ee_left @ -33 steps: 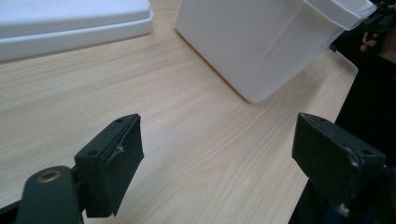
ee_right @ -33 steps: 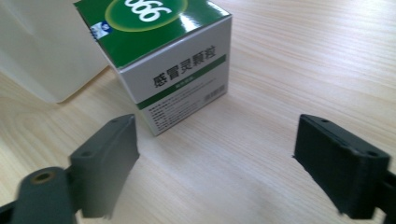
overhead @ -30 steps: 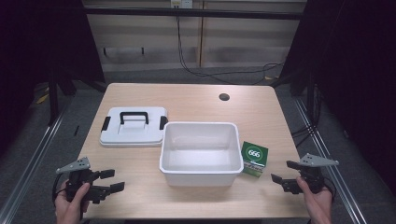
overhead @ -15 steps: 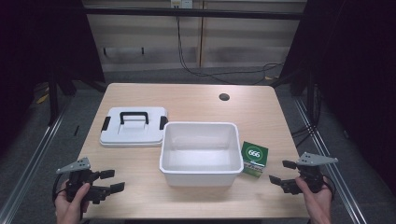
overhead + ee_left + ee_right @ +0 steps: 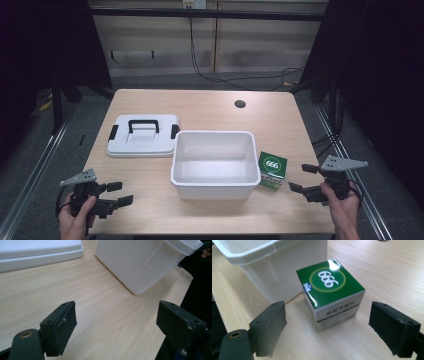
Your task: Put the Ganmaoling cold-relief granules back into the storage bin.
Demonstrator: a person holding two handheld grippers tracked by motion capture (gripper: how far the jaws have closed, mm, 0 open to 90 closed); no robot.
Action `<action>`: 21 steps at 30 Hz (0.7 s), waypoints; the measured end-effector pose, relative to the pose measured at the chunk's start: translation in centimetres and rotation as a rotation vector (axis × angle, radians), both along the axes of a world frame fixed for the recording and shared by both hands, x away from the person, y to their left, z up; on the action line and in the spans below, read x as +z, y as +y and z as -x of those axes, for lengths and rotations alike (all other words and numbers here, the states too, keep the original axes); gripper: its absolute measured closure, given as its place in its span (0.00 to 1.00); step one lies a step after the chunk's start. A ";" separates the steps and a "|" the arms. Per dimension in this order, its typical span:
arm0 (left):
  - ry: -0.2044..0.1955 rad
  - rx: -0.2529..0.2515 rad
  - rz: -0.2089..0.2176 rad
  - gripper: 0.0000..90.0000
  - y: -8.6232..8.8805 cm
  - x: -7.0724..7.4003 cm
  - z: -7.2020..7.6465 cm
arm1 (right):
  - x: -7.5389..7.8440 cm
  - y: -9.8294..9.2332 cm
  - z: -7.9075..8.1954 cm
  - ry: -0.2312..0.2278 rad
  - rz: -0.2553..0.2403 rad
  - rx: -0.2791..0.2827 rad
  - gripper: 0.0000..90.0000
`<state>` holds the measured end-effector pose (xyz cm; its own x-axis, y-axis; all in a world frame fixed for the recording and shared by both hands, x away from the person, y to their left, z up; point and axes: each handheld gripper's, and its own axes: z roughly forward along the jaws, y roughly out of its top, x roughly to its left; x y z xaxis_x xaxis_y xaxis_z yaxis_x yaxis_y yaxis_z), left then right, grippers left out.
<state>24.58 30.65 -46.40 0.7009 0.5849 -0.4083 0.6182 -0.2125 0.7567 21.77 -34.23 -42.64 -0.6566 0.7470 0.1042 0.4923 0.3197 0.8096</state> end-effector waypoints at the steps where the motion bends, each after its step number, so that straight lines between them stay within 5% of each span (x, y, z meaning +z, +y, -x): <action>1: -0.001 -0.002 -0.003 0.18 0.0 0.0 0.0 | 0.3 0.0 -0.1 0.001 0.001 0.005 0.15; 5: -0.001 0.005 -0.006 0.18 0.0 0.0 0.0 | 1.4 -0.1 -0.5 -0.009 -0.002 0.018 0.15; 11: 0.000 0.004 -0.007 0.18 0.0 0.0 0.0 | 2.2 0.4 -1.7 0.043 -0.002 0.098 0.15; 21: -0.001 -0.004 -0.004 0.18 0.0 0.0 0.0 | 3.5 1.4 -3.3 0.061 0.096 0.073 0.15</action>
